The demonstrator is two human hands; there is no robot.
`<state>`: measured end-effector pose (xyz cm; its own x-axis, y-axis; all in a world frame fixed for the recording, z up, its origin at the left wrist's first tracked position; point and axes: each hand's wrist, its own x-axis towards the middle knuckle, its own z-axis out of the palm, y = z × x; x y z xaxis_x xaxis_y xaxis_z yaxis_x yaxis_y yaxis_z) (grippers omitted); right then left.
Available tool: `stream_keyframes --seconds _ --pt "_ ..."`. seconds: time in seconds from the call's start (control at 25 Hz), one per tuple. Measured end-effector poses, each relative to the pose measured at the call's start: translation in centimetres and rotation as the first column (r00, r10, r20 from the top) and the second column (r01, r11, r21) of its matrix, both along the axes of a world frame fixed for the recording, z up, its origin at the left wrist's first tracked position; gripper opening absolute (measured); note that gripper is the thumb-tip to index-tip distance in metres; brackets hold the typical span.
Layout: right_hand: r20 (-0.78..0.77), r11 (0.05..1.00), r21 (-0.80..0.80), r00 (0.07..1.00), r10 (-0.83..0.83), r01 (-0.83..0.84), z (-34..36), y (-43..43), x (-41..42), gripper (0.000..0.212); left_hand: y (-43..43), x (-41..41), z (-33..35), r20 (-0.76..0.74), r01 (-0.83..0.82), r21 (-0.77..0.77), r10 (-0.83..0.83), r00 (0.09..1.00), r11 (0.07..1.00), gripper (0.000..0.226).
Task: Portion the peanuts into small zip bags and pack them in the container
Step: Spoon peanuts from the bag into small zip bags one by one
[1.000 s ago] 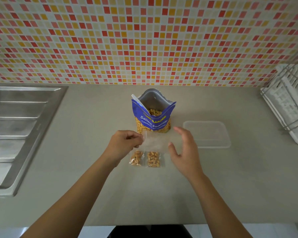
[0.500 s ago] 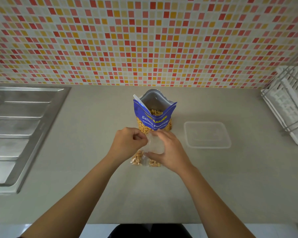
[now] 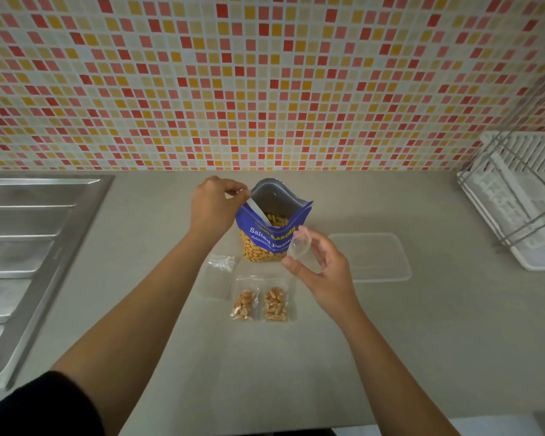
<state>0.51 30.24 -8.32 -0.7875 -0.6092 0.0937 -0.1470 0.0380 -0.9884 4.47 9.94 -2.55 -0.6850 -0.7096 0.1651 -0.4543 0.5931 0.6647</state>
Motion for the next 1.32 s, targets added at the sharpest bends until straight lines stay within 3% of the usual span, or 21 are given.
stream_keyframes --seconds 0.08,0.2,0.4,0.52,0.6,0.8,0.88,1.0,1.32 --pt "0.003 1.0 -0.018 1.0 -0.025 0.025 0.1 0.0 -0.6 0.053 0.1 -0.7 0.2 -0.029 0.089 -0.004 -0.089 0.996 0.996 0.022" --pt "0.0 0.996 -0.048 0.998 -0.071 0.07 0.1 -0.3 -1.3 0.05 1.0 -1.6 0.5 0.136 0.266 -0.01 -0.262 0.955 0.964 0.024" --pt "-0.065 0.992 -0.057 0.991 -0.118 0.115 0.2 -1.4 -2.9 0.056 -1.0 -1.3 1.7 0.091 0.205 -0.192 -0.191 0.977 0.96 0.027" --pt "-0.115 0.996 -0.029 0.989 -0.09 0.087 0.7 -2.1 -3.8 0.059 -0.9 -1.5 1.4 0.347 0.272 -0.286 -0.165 0.923 0.919 0.025" --pt "-0.13 0.998 0.006 0.99 -0.058 0.059 1.0 -2.5 -4.2 0.058 -0.2 -1.9 0.7 0.416 0.287 -0.223 -0.175 0.892 0.932 0.02" --pt "-0.133 0.998 0.049 0.991 -0.029 0.036 1.0 -2.6 -4.7 0.05 -0.1 -2.7 -0.2 0.392 0.149 -0.009 -0.134 0.91 0.989 0.015" --pt "-0.119 0.998 0.046 0.993 -0.028 0.034 1.1 -2.5 -4.6 0.049 -0.4 -2.7 -0.4 0.312 0.113 0.126 -0.147 0.939 0.986 0.018" --pt "-0.096 0.999 0.019 0.994 -0.046 0.048 1.4 -2.4 -4.5 0.044 -0.7 -2.4 -0.3 0.113 0.088 0.388 -0.142 0.983 0.917 0.017" --pt "-0.119 0.987 0.009 0.98 -0.156 0.158 2.5 -2.0 -5.1 0.04 -1.4 -1.3 1.1 -0.112 0.077 0.618 -0.01 0.994 0.783 0.014"
